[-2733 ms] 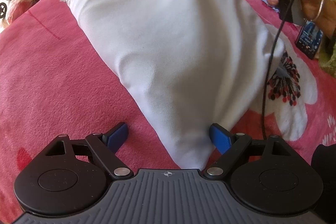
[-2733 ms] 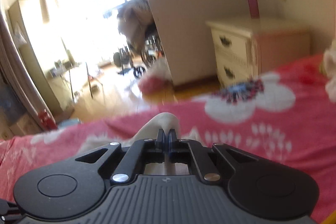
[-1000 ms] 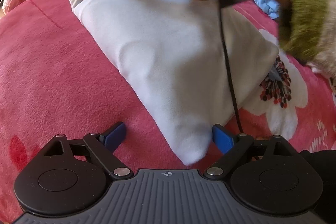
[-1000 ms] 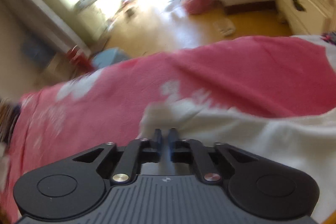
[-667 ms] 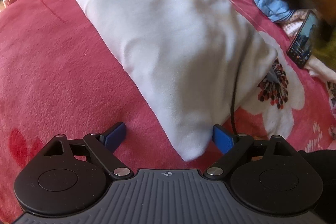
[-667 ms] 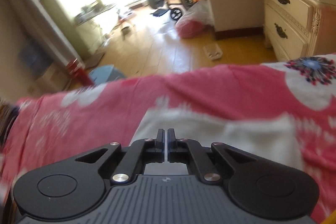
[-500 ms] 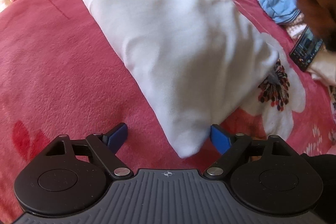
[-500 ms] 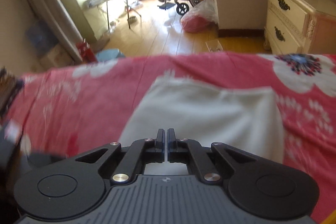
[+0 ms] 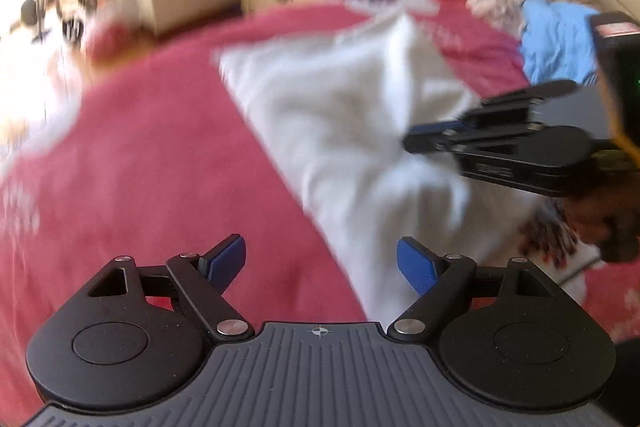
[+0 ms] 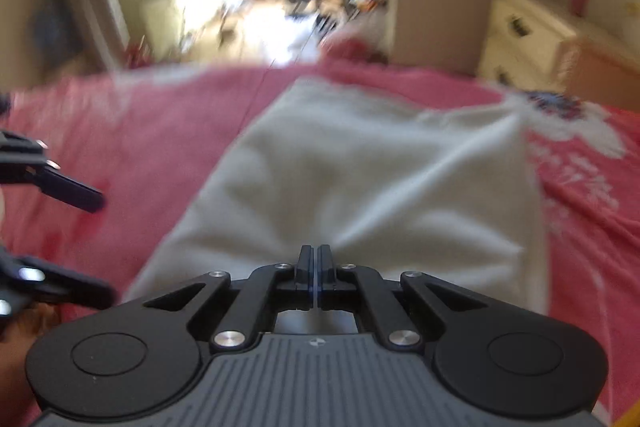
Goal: Fold clothes
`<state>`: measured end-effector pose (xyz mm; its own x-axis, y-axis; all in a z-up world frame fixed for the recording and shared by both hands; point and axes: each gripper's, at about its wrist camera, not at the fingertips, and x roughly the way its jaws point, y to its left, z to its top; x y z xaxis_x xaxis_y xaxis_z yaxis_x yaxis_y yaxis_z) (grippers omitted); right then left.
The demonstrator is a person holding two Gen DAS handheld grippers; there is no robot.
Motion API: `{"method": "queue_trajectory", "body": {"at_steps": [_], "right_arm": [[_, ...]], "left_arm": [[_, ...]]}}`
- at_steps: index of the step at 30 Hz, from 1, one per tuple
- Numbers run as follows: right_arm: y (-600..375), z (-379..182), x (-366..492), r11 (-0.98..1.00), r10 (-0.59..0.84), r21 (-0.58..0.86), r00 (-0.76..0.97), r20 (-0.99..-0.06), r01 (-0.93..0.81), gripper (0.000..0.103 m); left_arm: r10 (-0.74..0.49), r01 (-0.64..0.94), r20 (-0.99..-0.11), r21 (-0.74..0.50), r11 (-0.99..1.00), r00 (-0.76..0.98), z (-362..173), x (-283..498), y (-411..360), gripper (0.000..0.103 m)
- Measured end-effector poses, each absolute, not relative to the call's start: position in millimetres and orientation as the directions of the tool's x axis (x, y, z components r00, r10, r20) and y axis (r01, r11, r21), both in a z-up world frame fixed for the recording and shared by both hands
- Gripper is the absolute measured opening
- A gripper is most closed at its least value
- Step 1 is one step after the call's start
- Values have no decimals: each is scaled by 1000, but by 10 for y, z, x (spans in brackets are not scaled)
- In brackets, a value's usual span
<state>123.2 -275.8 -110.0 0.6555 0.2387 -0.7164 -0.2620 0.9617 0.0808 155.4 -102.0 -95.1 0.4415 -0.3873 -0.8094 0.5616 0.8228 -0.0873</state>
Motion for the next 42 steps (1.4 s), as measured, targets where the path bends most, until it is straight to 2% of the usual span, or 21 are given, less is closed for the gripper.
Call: {"method": "queue_trajectory", "body": {"at_steps": [2,5,7,10,12,14,16,19,22,25,28,30,31,33,36,40,42], "right_arm": [[-2875,-993,1116,968,236,96,707,-666,-233,0],[-2968,-1013,949,977,175,12,759,-627,-215,0],[-3036,-1224,1003,981,107,-45,723,-682,-187,0],[-3168,-1453,985,979,107,-55,722,-684,-197,0],[-3181,-1308,1053,981,91,-56,704,-704,-184,0],[-3185,-1138,1074,984,89,-56,737,-669,-170,0],[-3197,-1140,1143,980,59,-107,755,-653,-170,0],[-3361,-1467,1322,971,-47,-201,717,-696,-132,0],[-3586,-1347,1420,990,-65,-133,708,-704,-42,0],[-3659,-1089,1479,1000,-4,-25,758,-652,-16,0],[-3570,-1114,1597,996,20,-53,777,-629,-68,0],[-3556,-1378,1690,994,18,-65,731,-682,-86,0],[-3569,-1511,1731,994,32,-47,696,-717,-94,0],[-3583,-1448,1752,995,30,-43,703,-711,-86,0],[-3608,-1190,1778,998,48,-1,729,-683,-67,0],[-3512,-1140,1938,996,52,-24,766,-641,-88,0],[-3520,-1368,2104,996,40,-35,719,-694,-88,0]], "left_arm": [[-405,565,-796,-97,819,451,-1029,1692,-1083,84],[-389,542,-817,-114,832,425,-1265,1903,-1139,86],[-387,513,-834,-150,845,393,-1429,1967,-1109,93],[-407,509,-830,-179,842,382,-1454,1976,-1062,95],[-408,516,-833,-178,838,374,-1440,1981,-1044,95],[-408,513,-835,-183,839,370,-1446,1983,-1042,95],[-404,508,-836,-182,842,370,-1452,1988,-1058,97],[-401,509,-839,-178,842,369,-1459,2002,-1088,98],[-397,508,-840,-175,843,370,-1458,2005,-1087,98],[-391,500,-840,-173,849,375,-1458,1997,-1090,98],[-386,498,-841,-166,851,378,-1460,1997,-1107,98],[-394,500,-839,-174,848,376,-1442,1995,-1083,97],[-407,498,-830,-187,847,380,-1411,1991,-1053,93],[-458,498,-778,-219,839,430,-1277,1947,-953,86],[-495,513,-692,-207,833,525,-1120,1968,-890,91],[-393,463,-773,-146,874,498,-1371,2263,-1042,90],[-389,451,-787,-160,878,479,-1532,2326,-1041,93]]}}
